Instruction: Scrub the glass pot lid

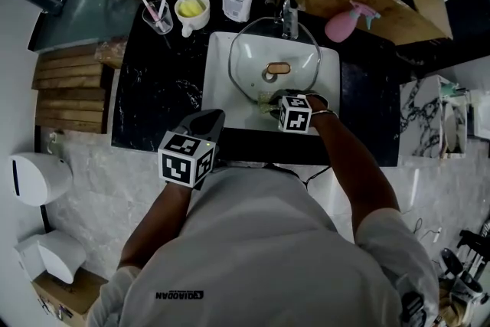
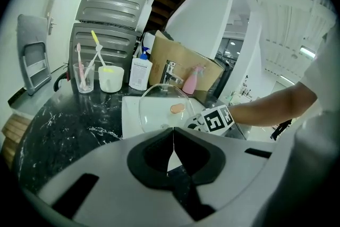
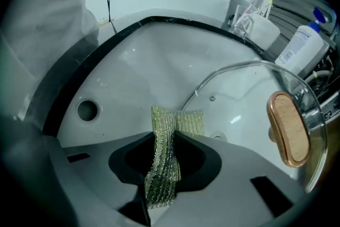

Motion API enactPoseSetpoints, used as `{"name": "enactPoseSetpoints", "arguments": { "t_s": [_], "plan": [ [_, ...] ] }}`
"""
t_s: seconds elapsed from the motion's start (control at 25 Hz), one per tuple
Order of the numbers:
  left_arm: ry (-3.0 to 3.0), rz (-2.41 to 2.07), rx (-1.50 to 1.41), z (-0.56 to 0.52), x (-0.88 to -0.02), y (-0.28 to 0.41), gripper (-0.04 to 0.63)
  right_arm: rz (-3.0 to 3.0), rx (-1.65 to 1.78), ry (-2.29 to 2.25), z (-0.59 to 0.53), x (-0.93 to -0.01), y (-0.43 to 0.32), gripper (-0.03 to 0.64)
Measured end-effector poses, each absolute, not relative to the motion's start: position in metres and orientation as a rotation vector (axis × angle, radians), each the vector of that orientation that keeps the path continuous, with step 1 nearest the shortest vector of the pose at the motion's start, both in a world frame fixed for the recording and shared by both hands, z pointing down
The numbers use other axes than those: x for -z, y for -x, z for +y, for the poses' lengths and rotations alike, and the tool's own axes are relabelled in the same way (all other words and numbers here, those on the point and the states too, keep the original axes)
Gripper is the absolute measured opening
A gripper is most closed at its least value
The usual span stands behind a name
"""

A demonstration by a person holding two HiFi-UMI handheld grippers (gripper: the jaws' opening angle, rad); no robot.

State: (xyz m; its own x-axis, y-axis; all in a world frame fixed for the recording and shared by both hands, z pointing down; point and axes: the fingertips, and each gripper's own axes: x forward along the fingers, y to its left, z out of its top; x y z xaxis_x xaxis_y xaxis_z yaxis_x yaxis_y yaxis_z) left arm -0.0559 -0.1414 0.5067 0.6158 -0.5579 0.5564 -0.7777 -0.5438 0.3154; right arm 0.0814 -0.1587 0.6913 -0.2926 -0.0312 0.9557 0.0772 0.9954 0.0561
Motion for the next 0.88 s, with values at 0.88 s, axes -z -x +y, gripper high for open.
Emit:
{"name": "enactPoseSetpoints", "arguments": {
  "t_s": [0.88],
  "plan": [
    [-2.345, -1.001, -0.523, -0.144, -0.503, 0.049, 0.015, -1.9, -0.03, -0.002, -0.149, -0.671, -0.072, 0.097]
  ]
}}
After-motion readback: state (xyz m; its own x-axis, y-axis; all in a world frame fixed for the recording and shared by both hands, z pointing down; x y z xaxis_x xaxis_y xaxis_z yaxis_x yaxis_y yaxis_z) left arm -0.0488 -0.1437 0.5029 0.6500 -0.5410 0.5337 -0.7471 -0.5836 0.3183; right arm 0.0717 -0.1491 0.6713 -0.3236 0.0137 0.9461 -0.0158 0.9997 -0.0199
